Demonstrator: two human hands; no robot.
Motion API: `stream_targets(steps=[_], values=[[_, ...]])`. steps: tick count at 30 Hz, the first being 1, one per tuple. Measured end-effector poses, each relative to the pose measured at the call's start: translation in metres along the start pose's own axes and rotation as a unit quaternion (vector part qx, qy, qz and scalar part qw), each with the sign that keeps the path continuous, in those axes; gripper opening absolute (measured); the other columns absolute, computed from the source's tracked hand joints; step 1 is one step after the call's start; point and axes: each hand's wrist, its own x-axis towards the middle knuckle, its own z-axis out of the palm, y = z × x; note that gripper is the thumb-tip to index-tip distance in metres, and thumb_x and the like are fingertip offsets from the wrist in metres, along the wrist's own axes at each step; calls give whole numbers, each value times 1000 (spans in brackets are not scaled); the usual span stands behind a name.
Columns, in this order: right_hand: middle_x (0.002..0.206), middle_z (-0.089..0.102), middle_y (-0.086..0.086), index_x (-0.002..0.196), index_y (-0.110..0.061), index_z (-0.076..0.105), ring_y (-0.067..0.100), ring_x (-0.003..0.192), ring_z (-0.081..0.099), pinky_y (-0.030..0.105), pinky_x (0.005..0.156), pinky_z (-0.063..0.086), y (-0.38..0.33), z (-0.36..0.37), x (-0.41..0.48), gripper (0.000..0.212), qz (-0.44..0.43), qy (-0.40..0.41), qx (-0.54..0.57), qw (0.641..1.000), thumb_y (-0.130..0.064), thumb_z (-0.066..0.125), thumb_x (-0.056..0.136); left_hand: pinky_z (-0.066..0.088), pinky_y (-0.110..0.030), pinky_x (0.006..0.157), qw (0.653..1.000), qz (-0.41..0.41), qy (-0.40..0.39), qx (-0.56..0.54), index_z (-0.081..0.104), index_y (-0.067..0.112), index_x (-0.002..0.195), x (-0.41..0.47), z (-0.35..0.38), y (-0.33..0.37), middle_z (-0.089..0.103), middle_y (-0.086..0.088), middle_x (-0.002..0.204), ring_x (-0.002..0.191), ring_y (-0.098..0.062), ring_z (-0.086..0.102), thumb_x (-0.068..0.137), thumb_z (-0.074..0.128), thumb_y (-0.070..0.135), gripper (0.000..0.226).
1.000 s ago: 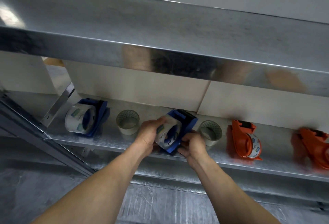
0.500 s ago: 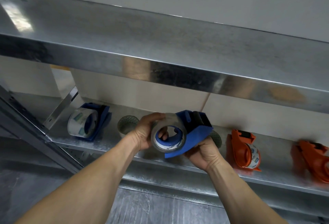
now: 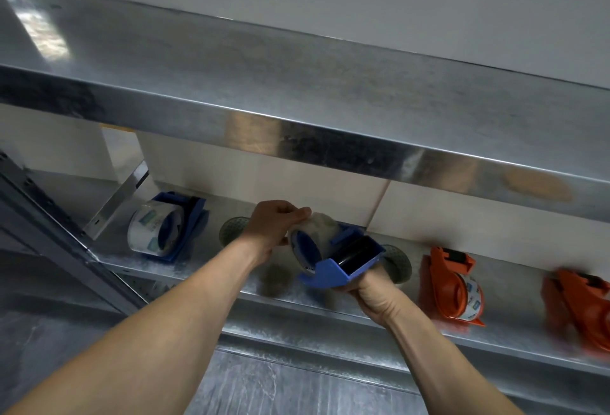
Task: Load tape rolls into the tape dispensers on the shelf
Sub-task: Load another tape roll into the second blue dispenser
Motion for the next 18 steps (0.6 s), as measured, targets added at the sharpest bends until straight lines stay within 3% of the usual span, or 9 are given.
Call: stream_targets(steps=[3, 5, 10, 14, 18], values=[[85, 77, -8, 96, -19, 71, 3, 83, 70, 22, 69, 57, -2, 4, -3, 57, -22, 42, -37, 998, -31, 82, 41, 57, -43, 80, 1000, 5, 12, 23, 73, 10, 76, -2, 2, 3, 75, -5, 81, 85, -23, 69, 93, 62, 32, 30], [79, 75, -10, 94, -18, 70, 0, 73, 67, 16, 64, 52, -3, 6, -4, 49, -32, 57, -48, 997, -26, 81, 46, 54, -39, 78, 999, -2, 14, 37, 74, 13, 78, -2, 2, 6, 75, -3, 82, 88, -21, 68, 96, 55, 34, 34], [93, 73, 11, 106, -3, 63, 13, 81, 67, 23, 69, 57, 7, 6, -2, 36, -50, 108, -100, 988, 7, 75, 74, 50, -35, 79, 997, 9, -24, 75, 73, 10, 80, -3, 2, 16, 74, -6, 88, 88, -20, 66, 95, 54, 26, 29], [85, 69, 1, 104, -3, 61, -4, 69, 64, 11, 63, 50, 6, 11, -6, 27, -79, 120, -149, 978, 8, 69, 81, 51, -38, 80, 991, 23, -51, 125, 74, 3, 83, -1, 2, 22, 74, -14, 94, 90, -24, 67, 92, 56, 22, 28], [85, 68, 4, 97, -11, 58, 18, 79, 67, 27, 69, 56, 7, 15, -7, 25, -97, 132, -183, 969, 2, 71, 81, 45, -36, 71, 983, 21, -75, 167, 65, -11, 89, -1, 5, 28, 67, -23, 91, 82, -24, 59, 88, 57, 21, 32]])
